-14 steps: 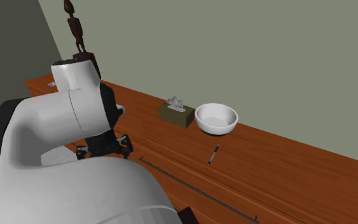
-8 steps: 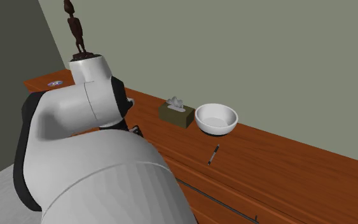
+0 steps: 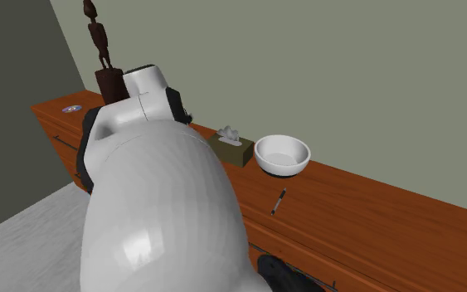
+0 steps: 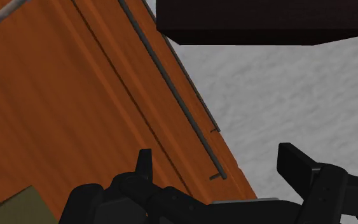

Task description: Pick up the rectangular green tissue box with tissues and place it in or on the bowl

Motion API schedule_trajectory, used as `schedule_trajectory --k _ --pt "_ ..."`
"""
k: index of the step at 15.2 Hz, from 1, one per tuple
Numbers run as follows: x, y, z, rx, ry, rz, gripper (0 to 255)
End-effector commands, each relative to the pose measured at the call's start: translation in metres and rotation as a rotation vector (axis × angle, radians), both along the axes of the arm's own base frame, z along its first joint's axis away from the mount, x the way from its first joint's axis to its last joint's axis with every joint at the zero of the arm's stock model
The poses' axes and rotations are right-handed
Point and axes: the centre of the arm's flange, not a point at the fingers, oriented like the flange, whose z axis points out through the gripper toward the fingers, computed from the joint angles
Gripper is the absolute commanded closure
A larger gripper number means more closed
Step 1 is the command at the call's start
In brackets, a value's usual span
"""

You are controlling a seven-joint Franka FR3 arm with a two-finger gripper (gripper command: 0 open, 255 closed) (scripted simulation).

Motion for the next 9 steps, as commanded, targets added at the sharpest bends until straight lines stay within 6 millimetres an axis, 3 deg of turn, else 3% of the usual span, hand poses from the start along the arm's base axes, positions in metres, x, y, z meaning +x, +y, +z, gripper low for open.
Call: schedule_trajectory --k 1,9 --pt "0.013 -0.018 0.000 -0.032 0.016 0.024 0" --pt "0.077 -0.086 0.000 -0.152 0.073 0.115 0"
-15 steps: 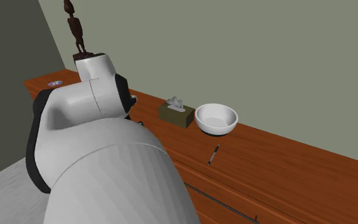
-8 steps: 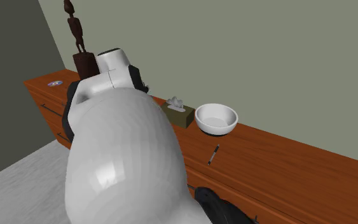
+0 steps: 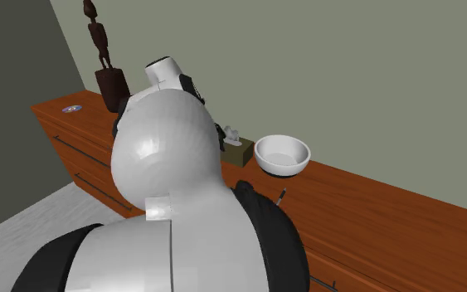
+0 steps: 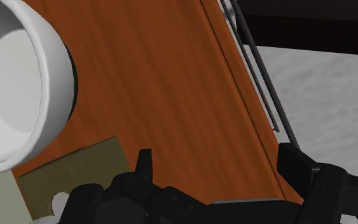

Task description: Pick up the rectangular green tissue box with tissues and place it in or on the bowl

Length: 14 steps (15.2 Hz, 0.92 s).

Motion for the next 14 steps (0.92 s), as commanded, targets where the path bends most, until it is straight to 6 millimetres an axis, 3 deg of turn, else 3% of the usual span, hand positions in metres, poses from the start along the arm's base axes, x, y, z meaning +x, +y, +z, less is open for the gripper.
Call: schedule_trajectory --k 1,12,14 --pt "0.016 -0.017 -0.001 -0.032 0.015 0.024 0" --pt "0.115 -0.099 0.006 -0.197 0.095 0.150 0" --pt "0.121 -0.107 0.003 -0.208 0.100 0.158 0"
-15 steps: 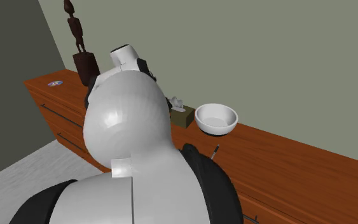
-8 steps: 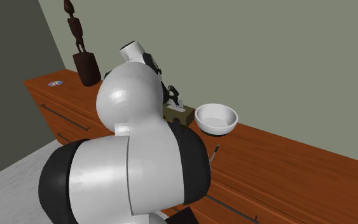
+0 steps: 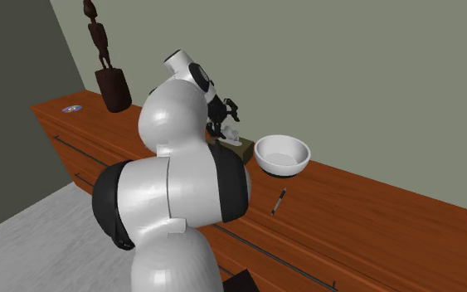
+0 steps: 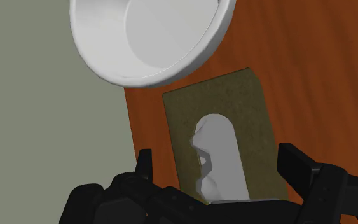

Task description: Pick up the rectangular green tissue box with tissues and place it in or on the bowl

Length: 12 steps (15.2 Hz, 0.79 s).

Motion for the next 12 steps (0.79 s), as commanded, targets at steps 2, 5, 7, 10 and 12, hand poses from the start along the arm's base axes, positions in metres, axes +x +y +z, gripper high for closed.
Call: schedule_trajectory --k 2,5,7,10,12 --pt "0.002 -0.011 -0.010 -0.007 0.003 0.006 0" --pt "0.000 -0.020 -0.023 -0.007 0.003 0.006 0" --pt "-0.001 -0.024 -0.030 -0.007 0.003 0.006 0" --pt "-0.001 -0.024 -0.030 -0.007 0.003 0.006 0" --pt "-0.001 -0.024 -0.030 -0.007 0.003 0.006 0"
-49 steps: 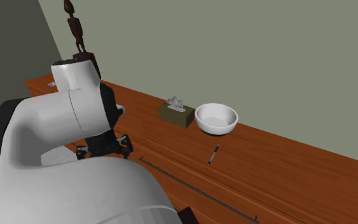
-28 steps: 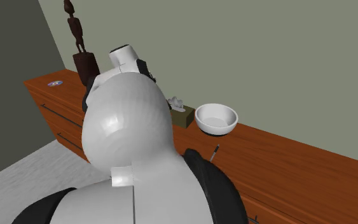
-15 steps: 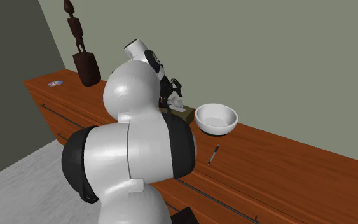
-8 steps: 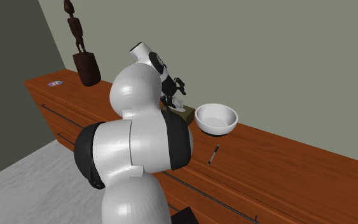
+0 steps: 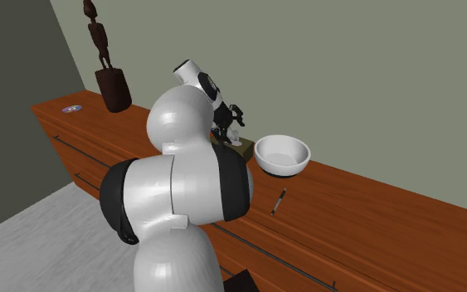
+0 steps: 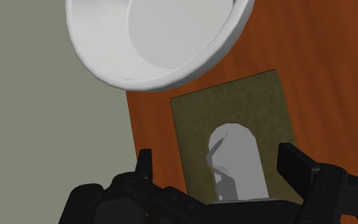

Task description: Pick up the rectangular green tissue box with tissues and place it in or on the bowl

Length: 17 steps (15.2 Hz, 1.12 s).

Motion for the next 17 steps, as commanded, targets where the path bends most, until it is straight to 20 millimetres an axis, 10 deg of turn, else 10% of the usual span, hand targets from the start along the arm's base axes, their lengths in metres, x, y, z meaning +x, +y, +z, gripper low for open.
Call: schedule_trajectory --k 1,2,3,17 --pt "0.000 0.000 0.000 0.000 0.000 0.000 0" --pt "0.000 0.000 0.000 0.000 0.000 0.000 0" --pt "0.000 0.000 0.000 0.000 0.000 0.000 255" --pt "0.000 0.000 0.026 0.000 0.000 0.000 255"
